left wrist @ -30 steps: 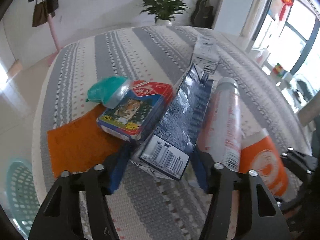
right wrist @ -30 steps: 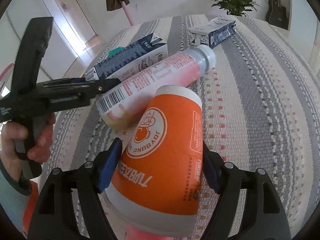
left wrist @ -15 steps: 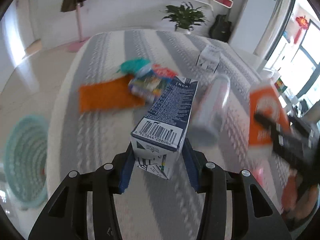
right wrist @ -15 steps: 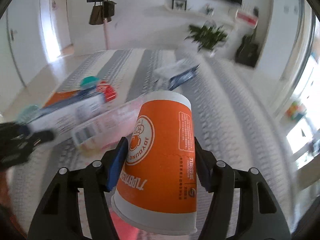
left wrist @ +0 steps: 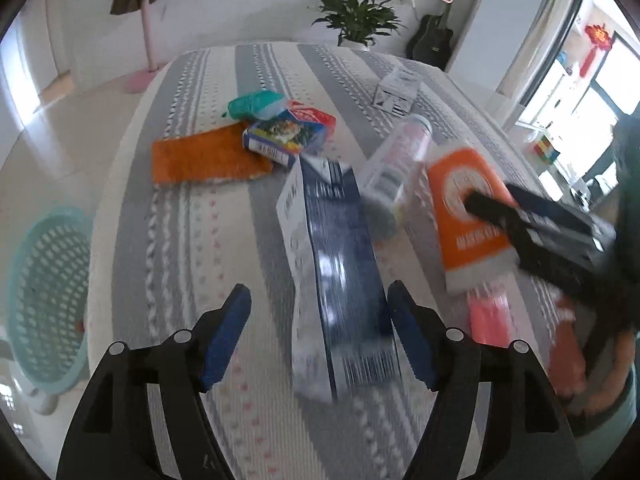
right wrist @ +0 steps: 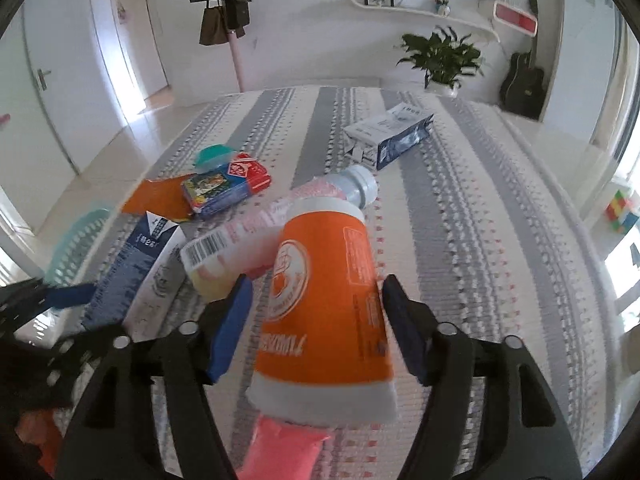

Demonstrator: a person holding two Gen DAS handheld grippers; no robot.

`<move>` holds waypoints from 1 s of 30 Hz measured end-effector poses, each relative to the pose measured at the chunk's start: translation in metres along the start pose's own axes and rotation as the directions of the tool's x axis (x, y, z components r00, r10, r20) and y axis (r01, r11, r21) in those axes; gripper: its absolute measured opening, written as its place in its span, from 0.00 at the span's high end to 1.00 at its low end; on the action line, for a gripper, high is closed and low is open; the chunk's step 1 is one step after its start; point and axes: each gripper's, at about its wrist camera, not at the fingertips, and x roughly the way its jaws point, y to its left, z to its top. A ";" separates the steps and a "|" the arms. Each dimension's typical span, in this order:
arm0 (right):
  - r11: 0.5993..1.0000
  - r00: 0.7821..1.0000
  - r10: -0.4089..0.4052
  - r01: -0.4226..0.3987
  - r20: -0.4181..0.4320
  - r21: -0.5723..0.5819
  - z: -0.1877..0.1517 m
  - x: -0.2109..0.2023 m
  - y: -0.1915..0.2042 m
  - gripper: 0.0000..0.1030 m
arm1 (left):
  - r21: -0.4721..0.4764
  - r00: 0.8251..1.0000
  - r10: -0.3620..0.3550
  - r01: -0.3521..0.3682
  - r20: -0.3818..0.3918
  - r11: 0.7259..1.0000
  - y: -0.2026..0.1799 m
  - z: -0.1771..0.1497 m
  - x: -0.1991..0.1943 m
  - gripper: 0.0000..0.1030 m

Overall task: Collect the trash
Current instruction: 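Grasp the dark blue milk carton with the left tool while the right tool grasps the orange paper cup, then drop the milk carton into the teal basket with the left tool while the right tool drops the orange cup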

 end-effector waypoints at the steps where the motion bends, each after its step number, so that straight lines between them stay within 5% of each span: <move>1: 1.000 1.000 0.012 -0.011 -0.015 0.013 -0.001 0.002 -0.002 0.36 | 0.000 1.000 0.008 -0.008 -0.016 1.000 0.000 0.005 0.006 0.34; 3: 0.999 0.999 0.030 -0.028 -0.043 0.034 -0.004 0.007 -0.004 0.36 | 0.005 0.999 0.025 -0.025 -0.037 1.000 -0.004 0.011 0.017 0.35; 10: 0.988 0.988 0.115 -0.104 -0.100 0.111 -0.010 0.023 -0.008 0.35 | 0.024 0.994 0.101 -0.100 -0.050 0.995 -0.007 0.010 0.033 0.69; 14: 0.975 0.980 0.163 -0.143 -0.109 0.173 -0.011 0.025 -0.018 0.38 | -0.014 0.998 0.055 -0.056 -0.019 0.998 0.000 0.004 0.027 0.70; 21: 0.978 0.984 0.181 -0.180 0.006 0.101 -0.004 -0.006 -0.007 0.70 | -0.079 0.996 0.036 -0.029 0.087 0.996 0.015 -0.006 -0.006 0.70; 25: 0.992 0.992 0.123 -0.123 0.008 -0.010 0.001 -0.013 0.021 0.70 | -0.112 0.990 0.034 -0.019 0.134 0.994 0.029 -0.012 -0.030 0.70; 30: 0.992 0.992 0.126 -0.125 -0.018 0.014 0.007 -0.002 0.031 0.69 | -0.138 0.983 0.038 -0.012 0.182 0.990 0.053 -0.018 -0.045 0.70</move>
